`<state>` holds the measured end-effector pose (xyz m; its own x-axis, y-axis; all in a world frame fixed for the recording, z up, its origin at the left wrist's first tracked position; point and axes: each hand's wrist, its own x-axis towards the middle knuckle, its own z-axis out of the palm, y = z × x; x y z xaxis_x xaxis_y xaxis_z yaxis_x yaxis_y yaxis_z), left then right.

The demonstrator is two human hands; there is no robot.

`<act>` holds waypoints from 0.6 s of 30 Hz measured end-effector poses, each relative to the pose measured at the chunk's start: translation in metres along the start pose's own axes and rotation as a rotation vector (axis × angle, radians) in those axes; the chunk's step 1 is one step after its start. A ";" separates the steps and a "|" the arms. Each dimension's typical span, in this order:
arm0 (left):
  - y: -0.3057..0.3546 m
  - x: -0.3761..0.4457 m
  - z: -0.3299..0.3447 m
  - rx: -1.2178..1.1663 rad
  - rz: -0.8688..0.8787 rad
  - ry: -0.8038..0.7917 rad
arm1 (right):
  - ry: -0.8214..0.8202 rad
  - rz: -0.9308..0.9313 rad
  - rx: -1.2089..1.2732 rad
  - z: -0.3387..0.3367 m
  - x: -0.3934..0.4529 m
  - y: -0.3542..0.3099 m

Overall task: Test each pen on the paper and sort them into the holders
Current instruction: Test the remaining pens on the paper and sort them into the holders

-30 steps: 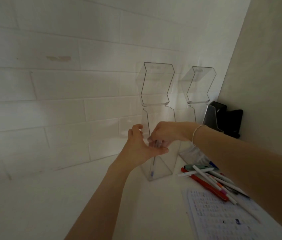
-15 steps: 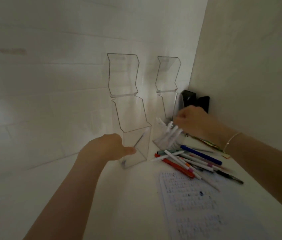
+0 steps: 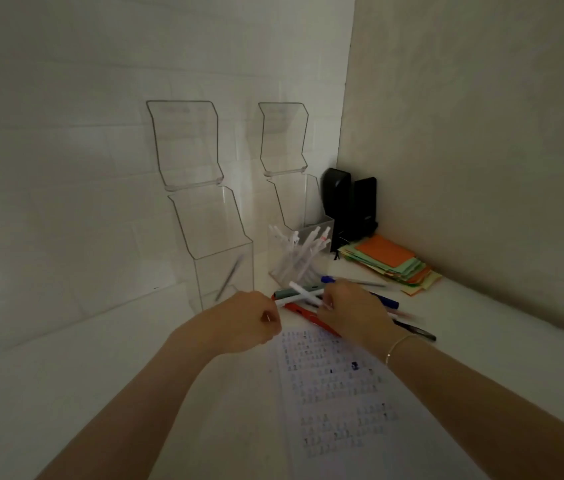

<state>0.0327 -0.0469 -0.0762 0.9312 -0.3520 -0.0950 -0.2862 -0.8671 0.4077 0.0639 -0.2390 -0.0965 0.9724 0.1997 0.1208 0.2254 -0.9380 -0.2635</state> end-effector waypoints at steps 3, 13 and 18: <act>0.003 0.005 0.009 -0.135 0.035 0.107 | 0.223 0.019 0.409 -0.018 -0.007 -0.004; 0.045 -0.007 0.042 -0.334 0.307 0.250 | -0.104 0.096 1.326 -0.041 -0.045 -0.009; 0.047 -0.022 0.053 -0.177 0.360 0.294 | -0.279 0.000 1.278 -0.055 -0.073 0.003</act>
<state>-0.0131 -0.0988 -0.1033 0.8117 -0.4817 0.3304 -0.5825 -0.6264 0.5180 -0.0092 -0.2722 -0.0539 0.9172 0.3965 -0.0399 -0.0266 -0.0390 -0.9989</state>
